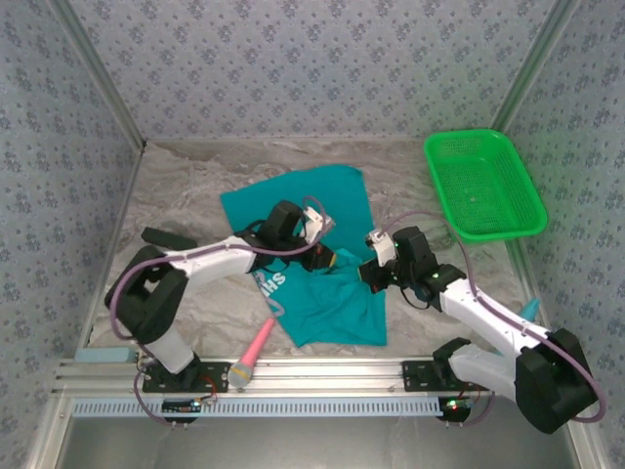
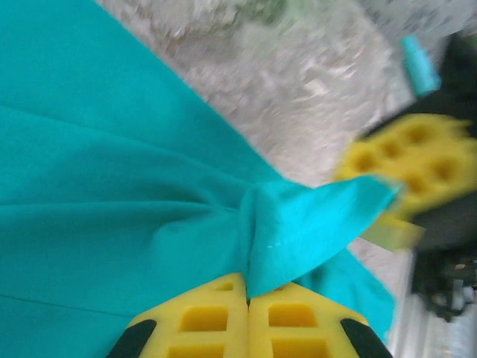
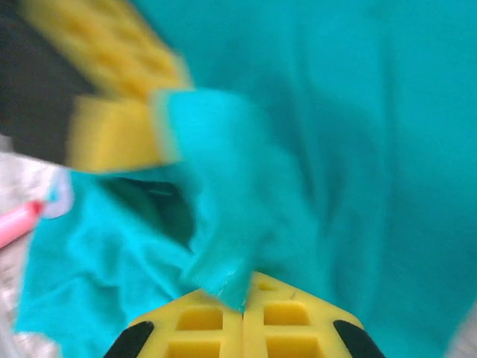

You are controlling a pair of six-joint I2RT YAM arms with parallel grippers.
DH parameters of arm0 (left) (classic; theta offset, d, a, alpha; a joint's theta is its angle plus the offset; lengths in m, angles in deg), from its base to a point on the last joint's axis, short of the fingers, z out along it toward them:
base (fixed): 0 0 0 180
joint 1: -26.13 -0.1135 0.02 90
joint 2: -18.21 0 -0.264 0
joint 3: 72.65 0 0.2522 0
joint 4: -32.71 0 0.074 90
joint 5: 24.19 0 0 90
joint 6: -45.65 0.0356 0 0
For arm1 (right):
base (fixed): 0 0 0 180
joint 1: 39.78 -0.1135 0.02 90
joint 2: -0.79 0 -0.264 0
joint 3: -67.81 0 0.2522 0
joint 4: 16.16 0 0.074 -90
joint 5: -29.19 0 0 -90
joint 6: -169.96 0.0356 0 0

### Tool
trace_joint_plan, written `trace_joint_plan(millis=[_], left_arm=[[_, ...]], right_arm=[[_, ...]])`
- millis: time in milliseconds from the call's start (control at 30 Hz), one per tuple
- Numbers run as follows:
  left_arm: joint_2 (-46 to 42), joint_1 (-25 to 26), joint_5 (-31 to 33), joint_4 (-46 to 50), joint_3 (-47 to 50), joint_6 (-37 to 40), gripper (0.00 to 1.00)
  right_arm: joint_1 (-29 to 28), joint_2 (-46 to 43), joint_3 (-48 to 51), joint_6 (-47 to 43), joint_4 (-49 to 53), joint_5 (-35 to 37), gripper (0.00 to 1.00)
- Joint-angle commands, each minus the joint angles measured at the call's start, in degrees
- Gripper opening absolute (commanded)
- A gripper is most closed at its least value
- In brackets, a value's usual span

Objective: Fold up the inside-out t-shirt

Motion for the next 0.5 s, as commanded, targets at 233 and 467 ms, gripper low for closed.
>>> trace_joint_plan(millis=[233, 467], left_arm=[[-6.25, -2.82, -13.21, 1.5, 4.15, -15.52, 0.0], [-3.71, -3.84, -13.97, -3.66, 5.4, -24.37, 0.0]], right_arm=[[-2.1, 4.83, -3.85, 1.89, 1.26, 10.5, 0.35], [-14.52, -10.24, -0.69, -7.72, 1.73, 18.74, 0.41]])
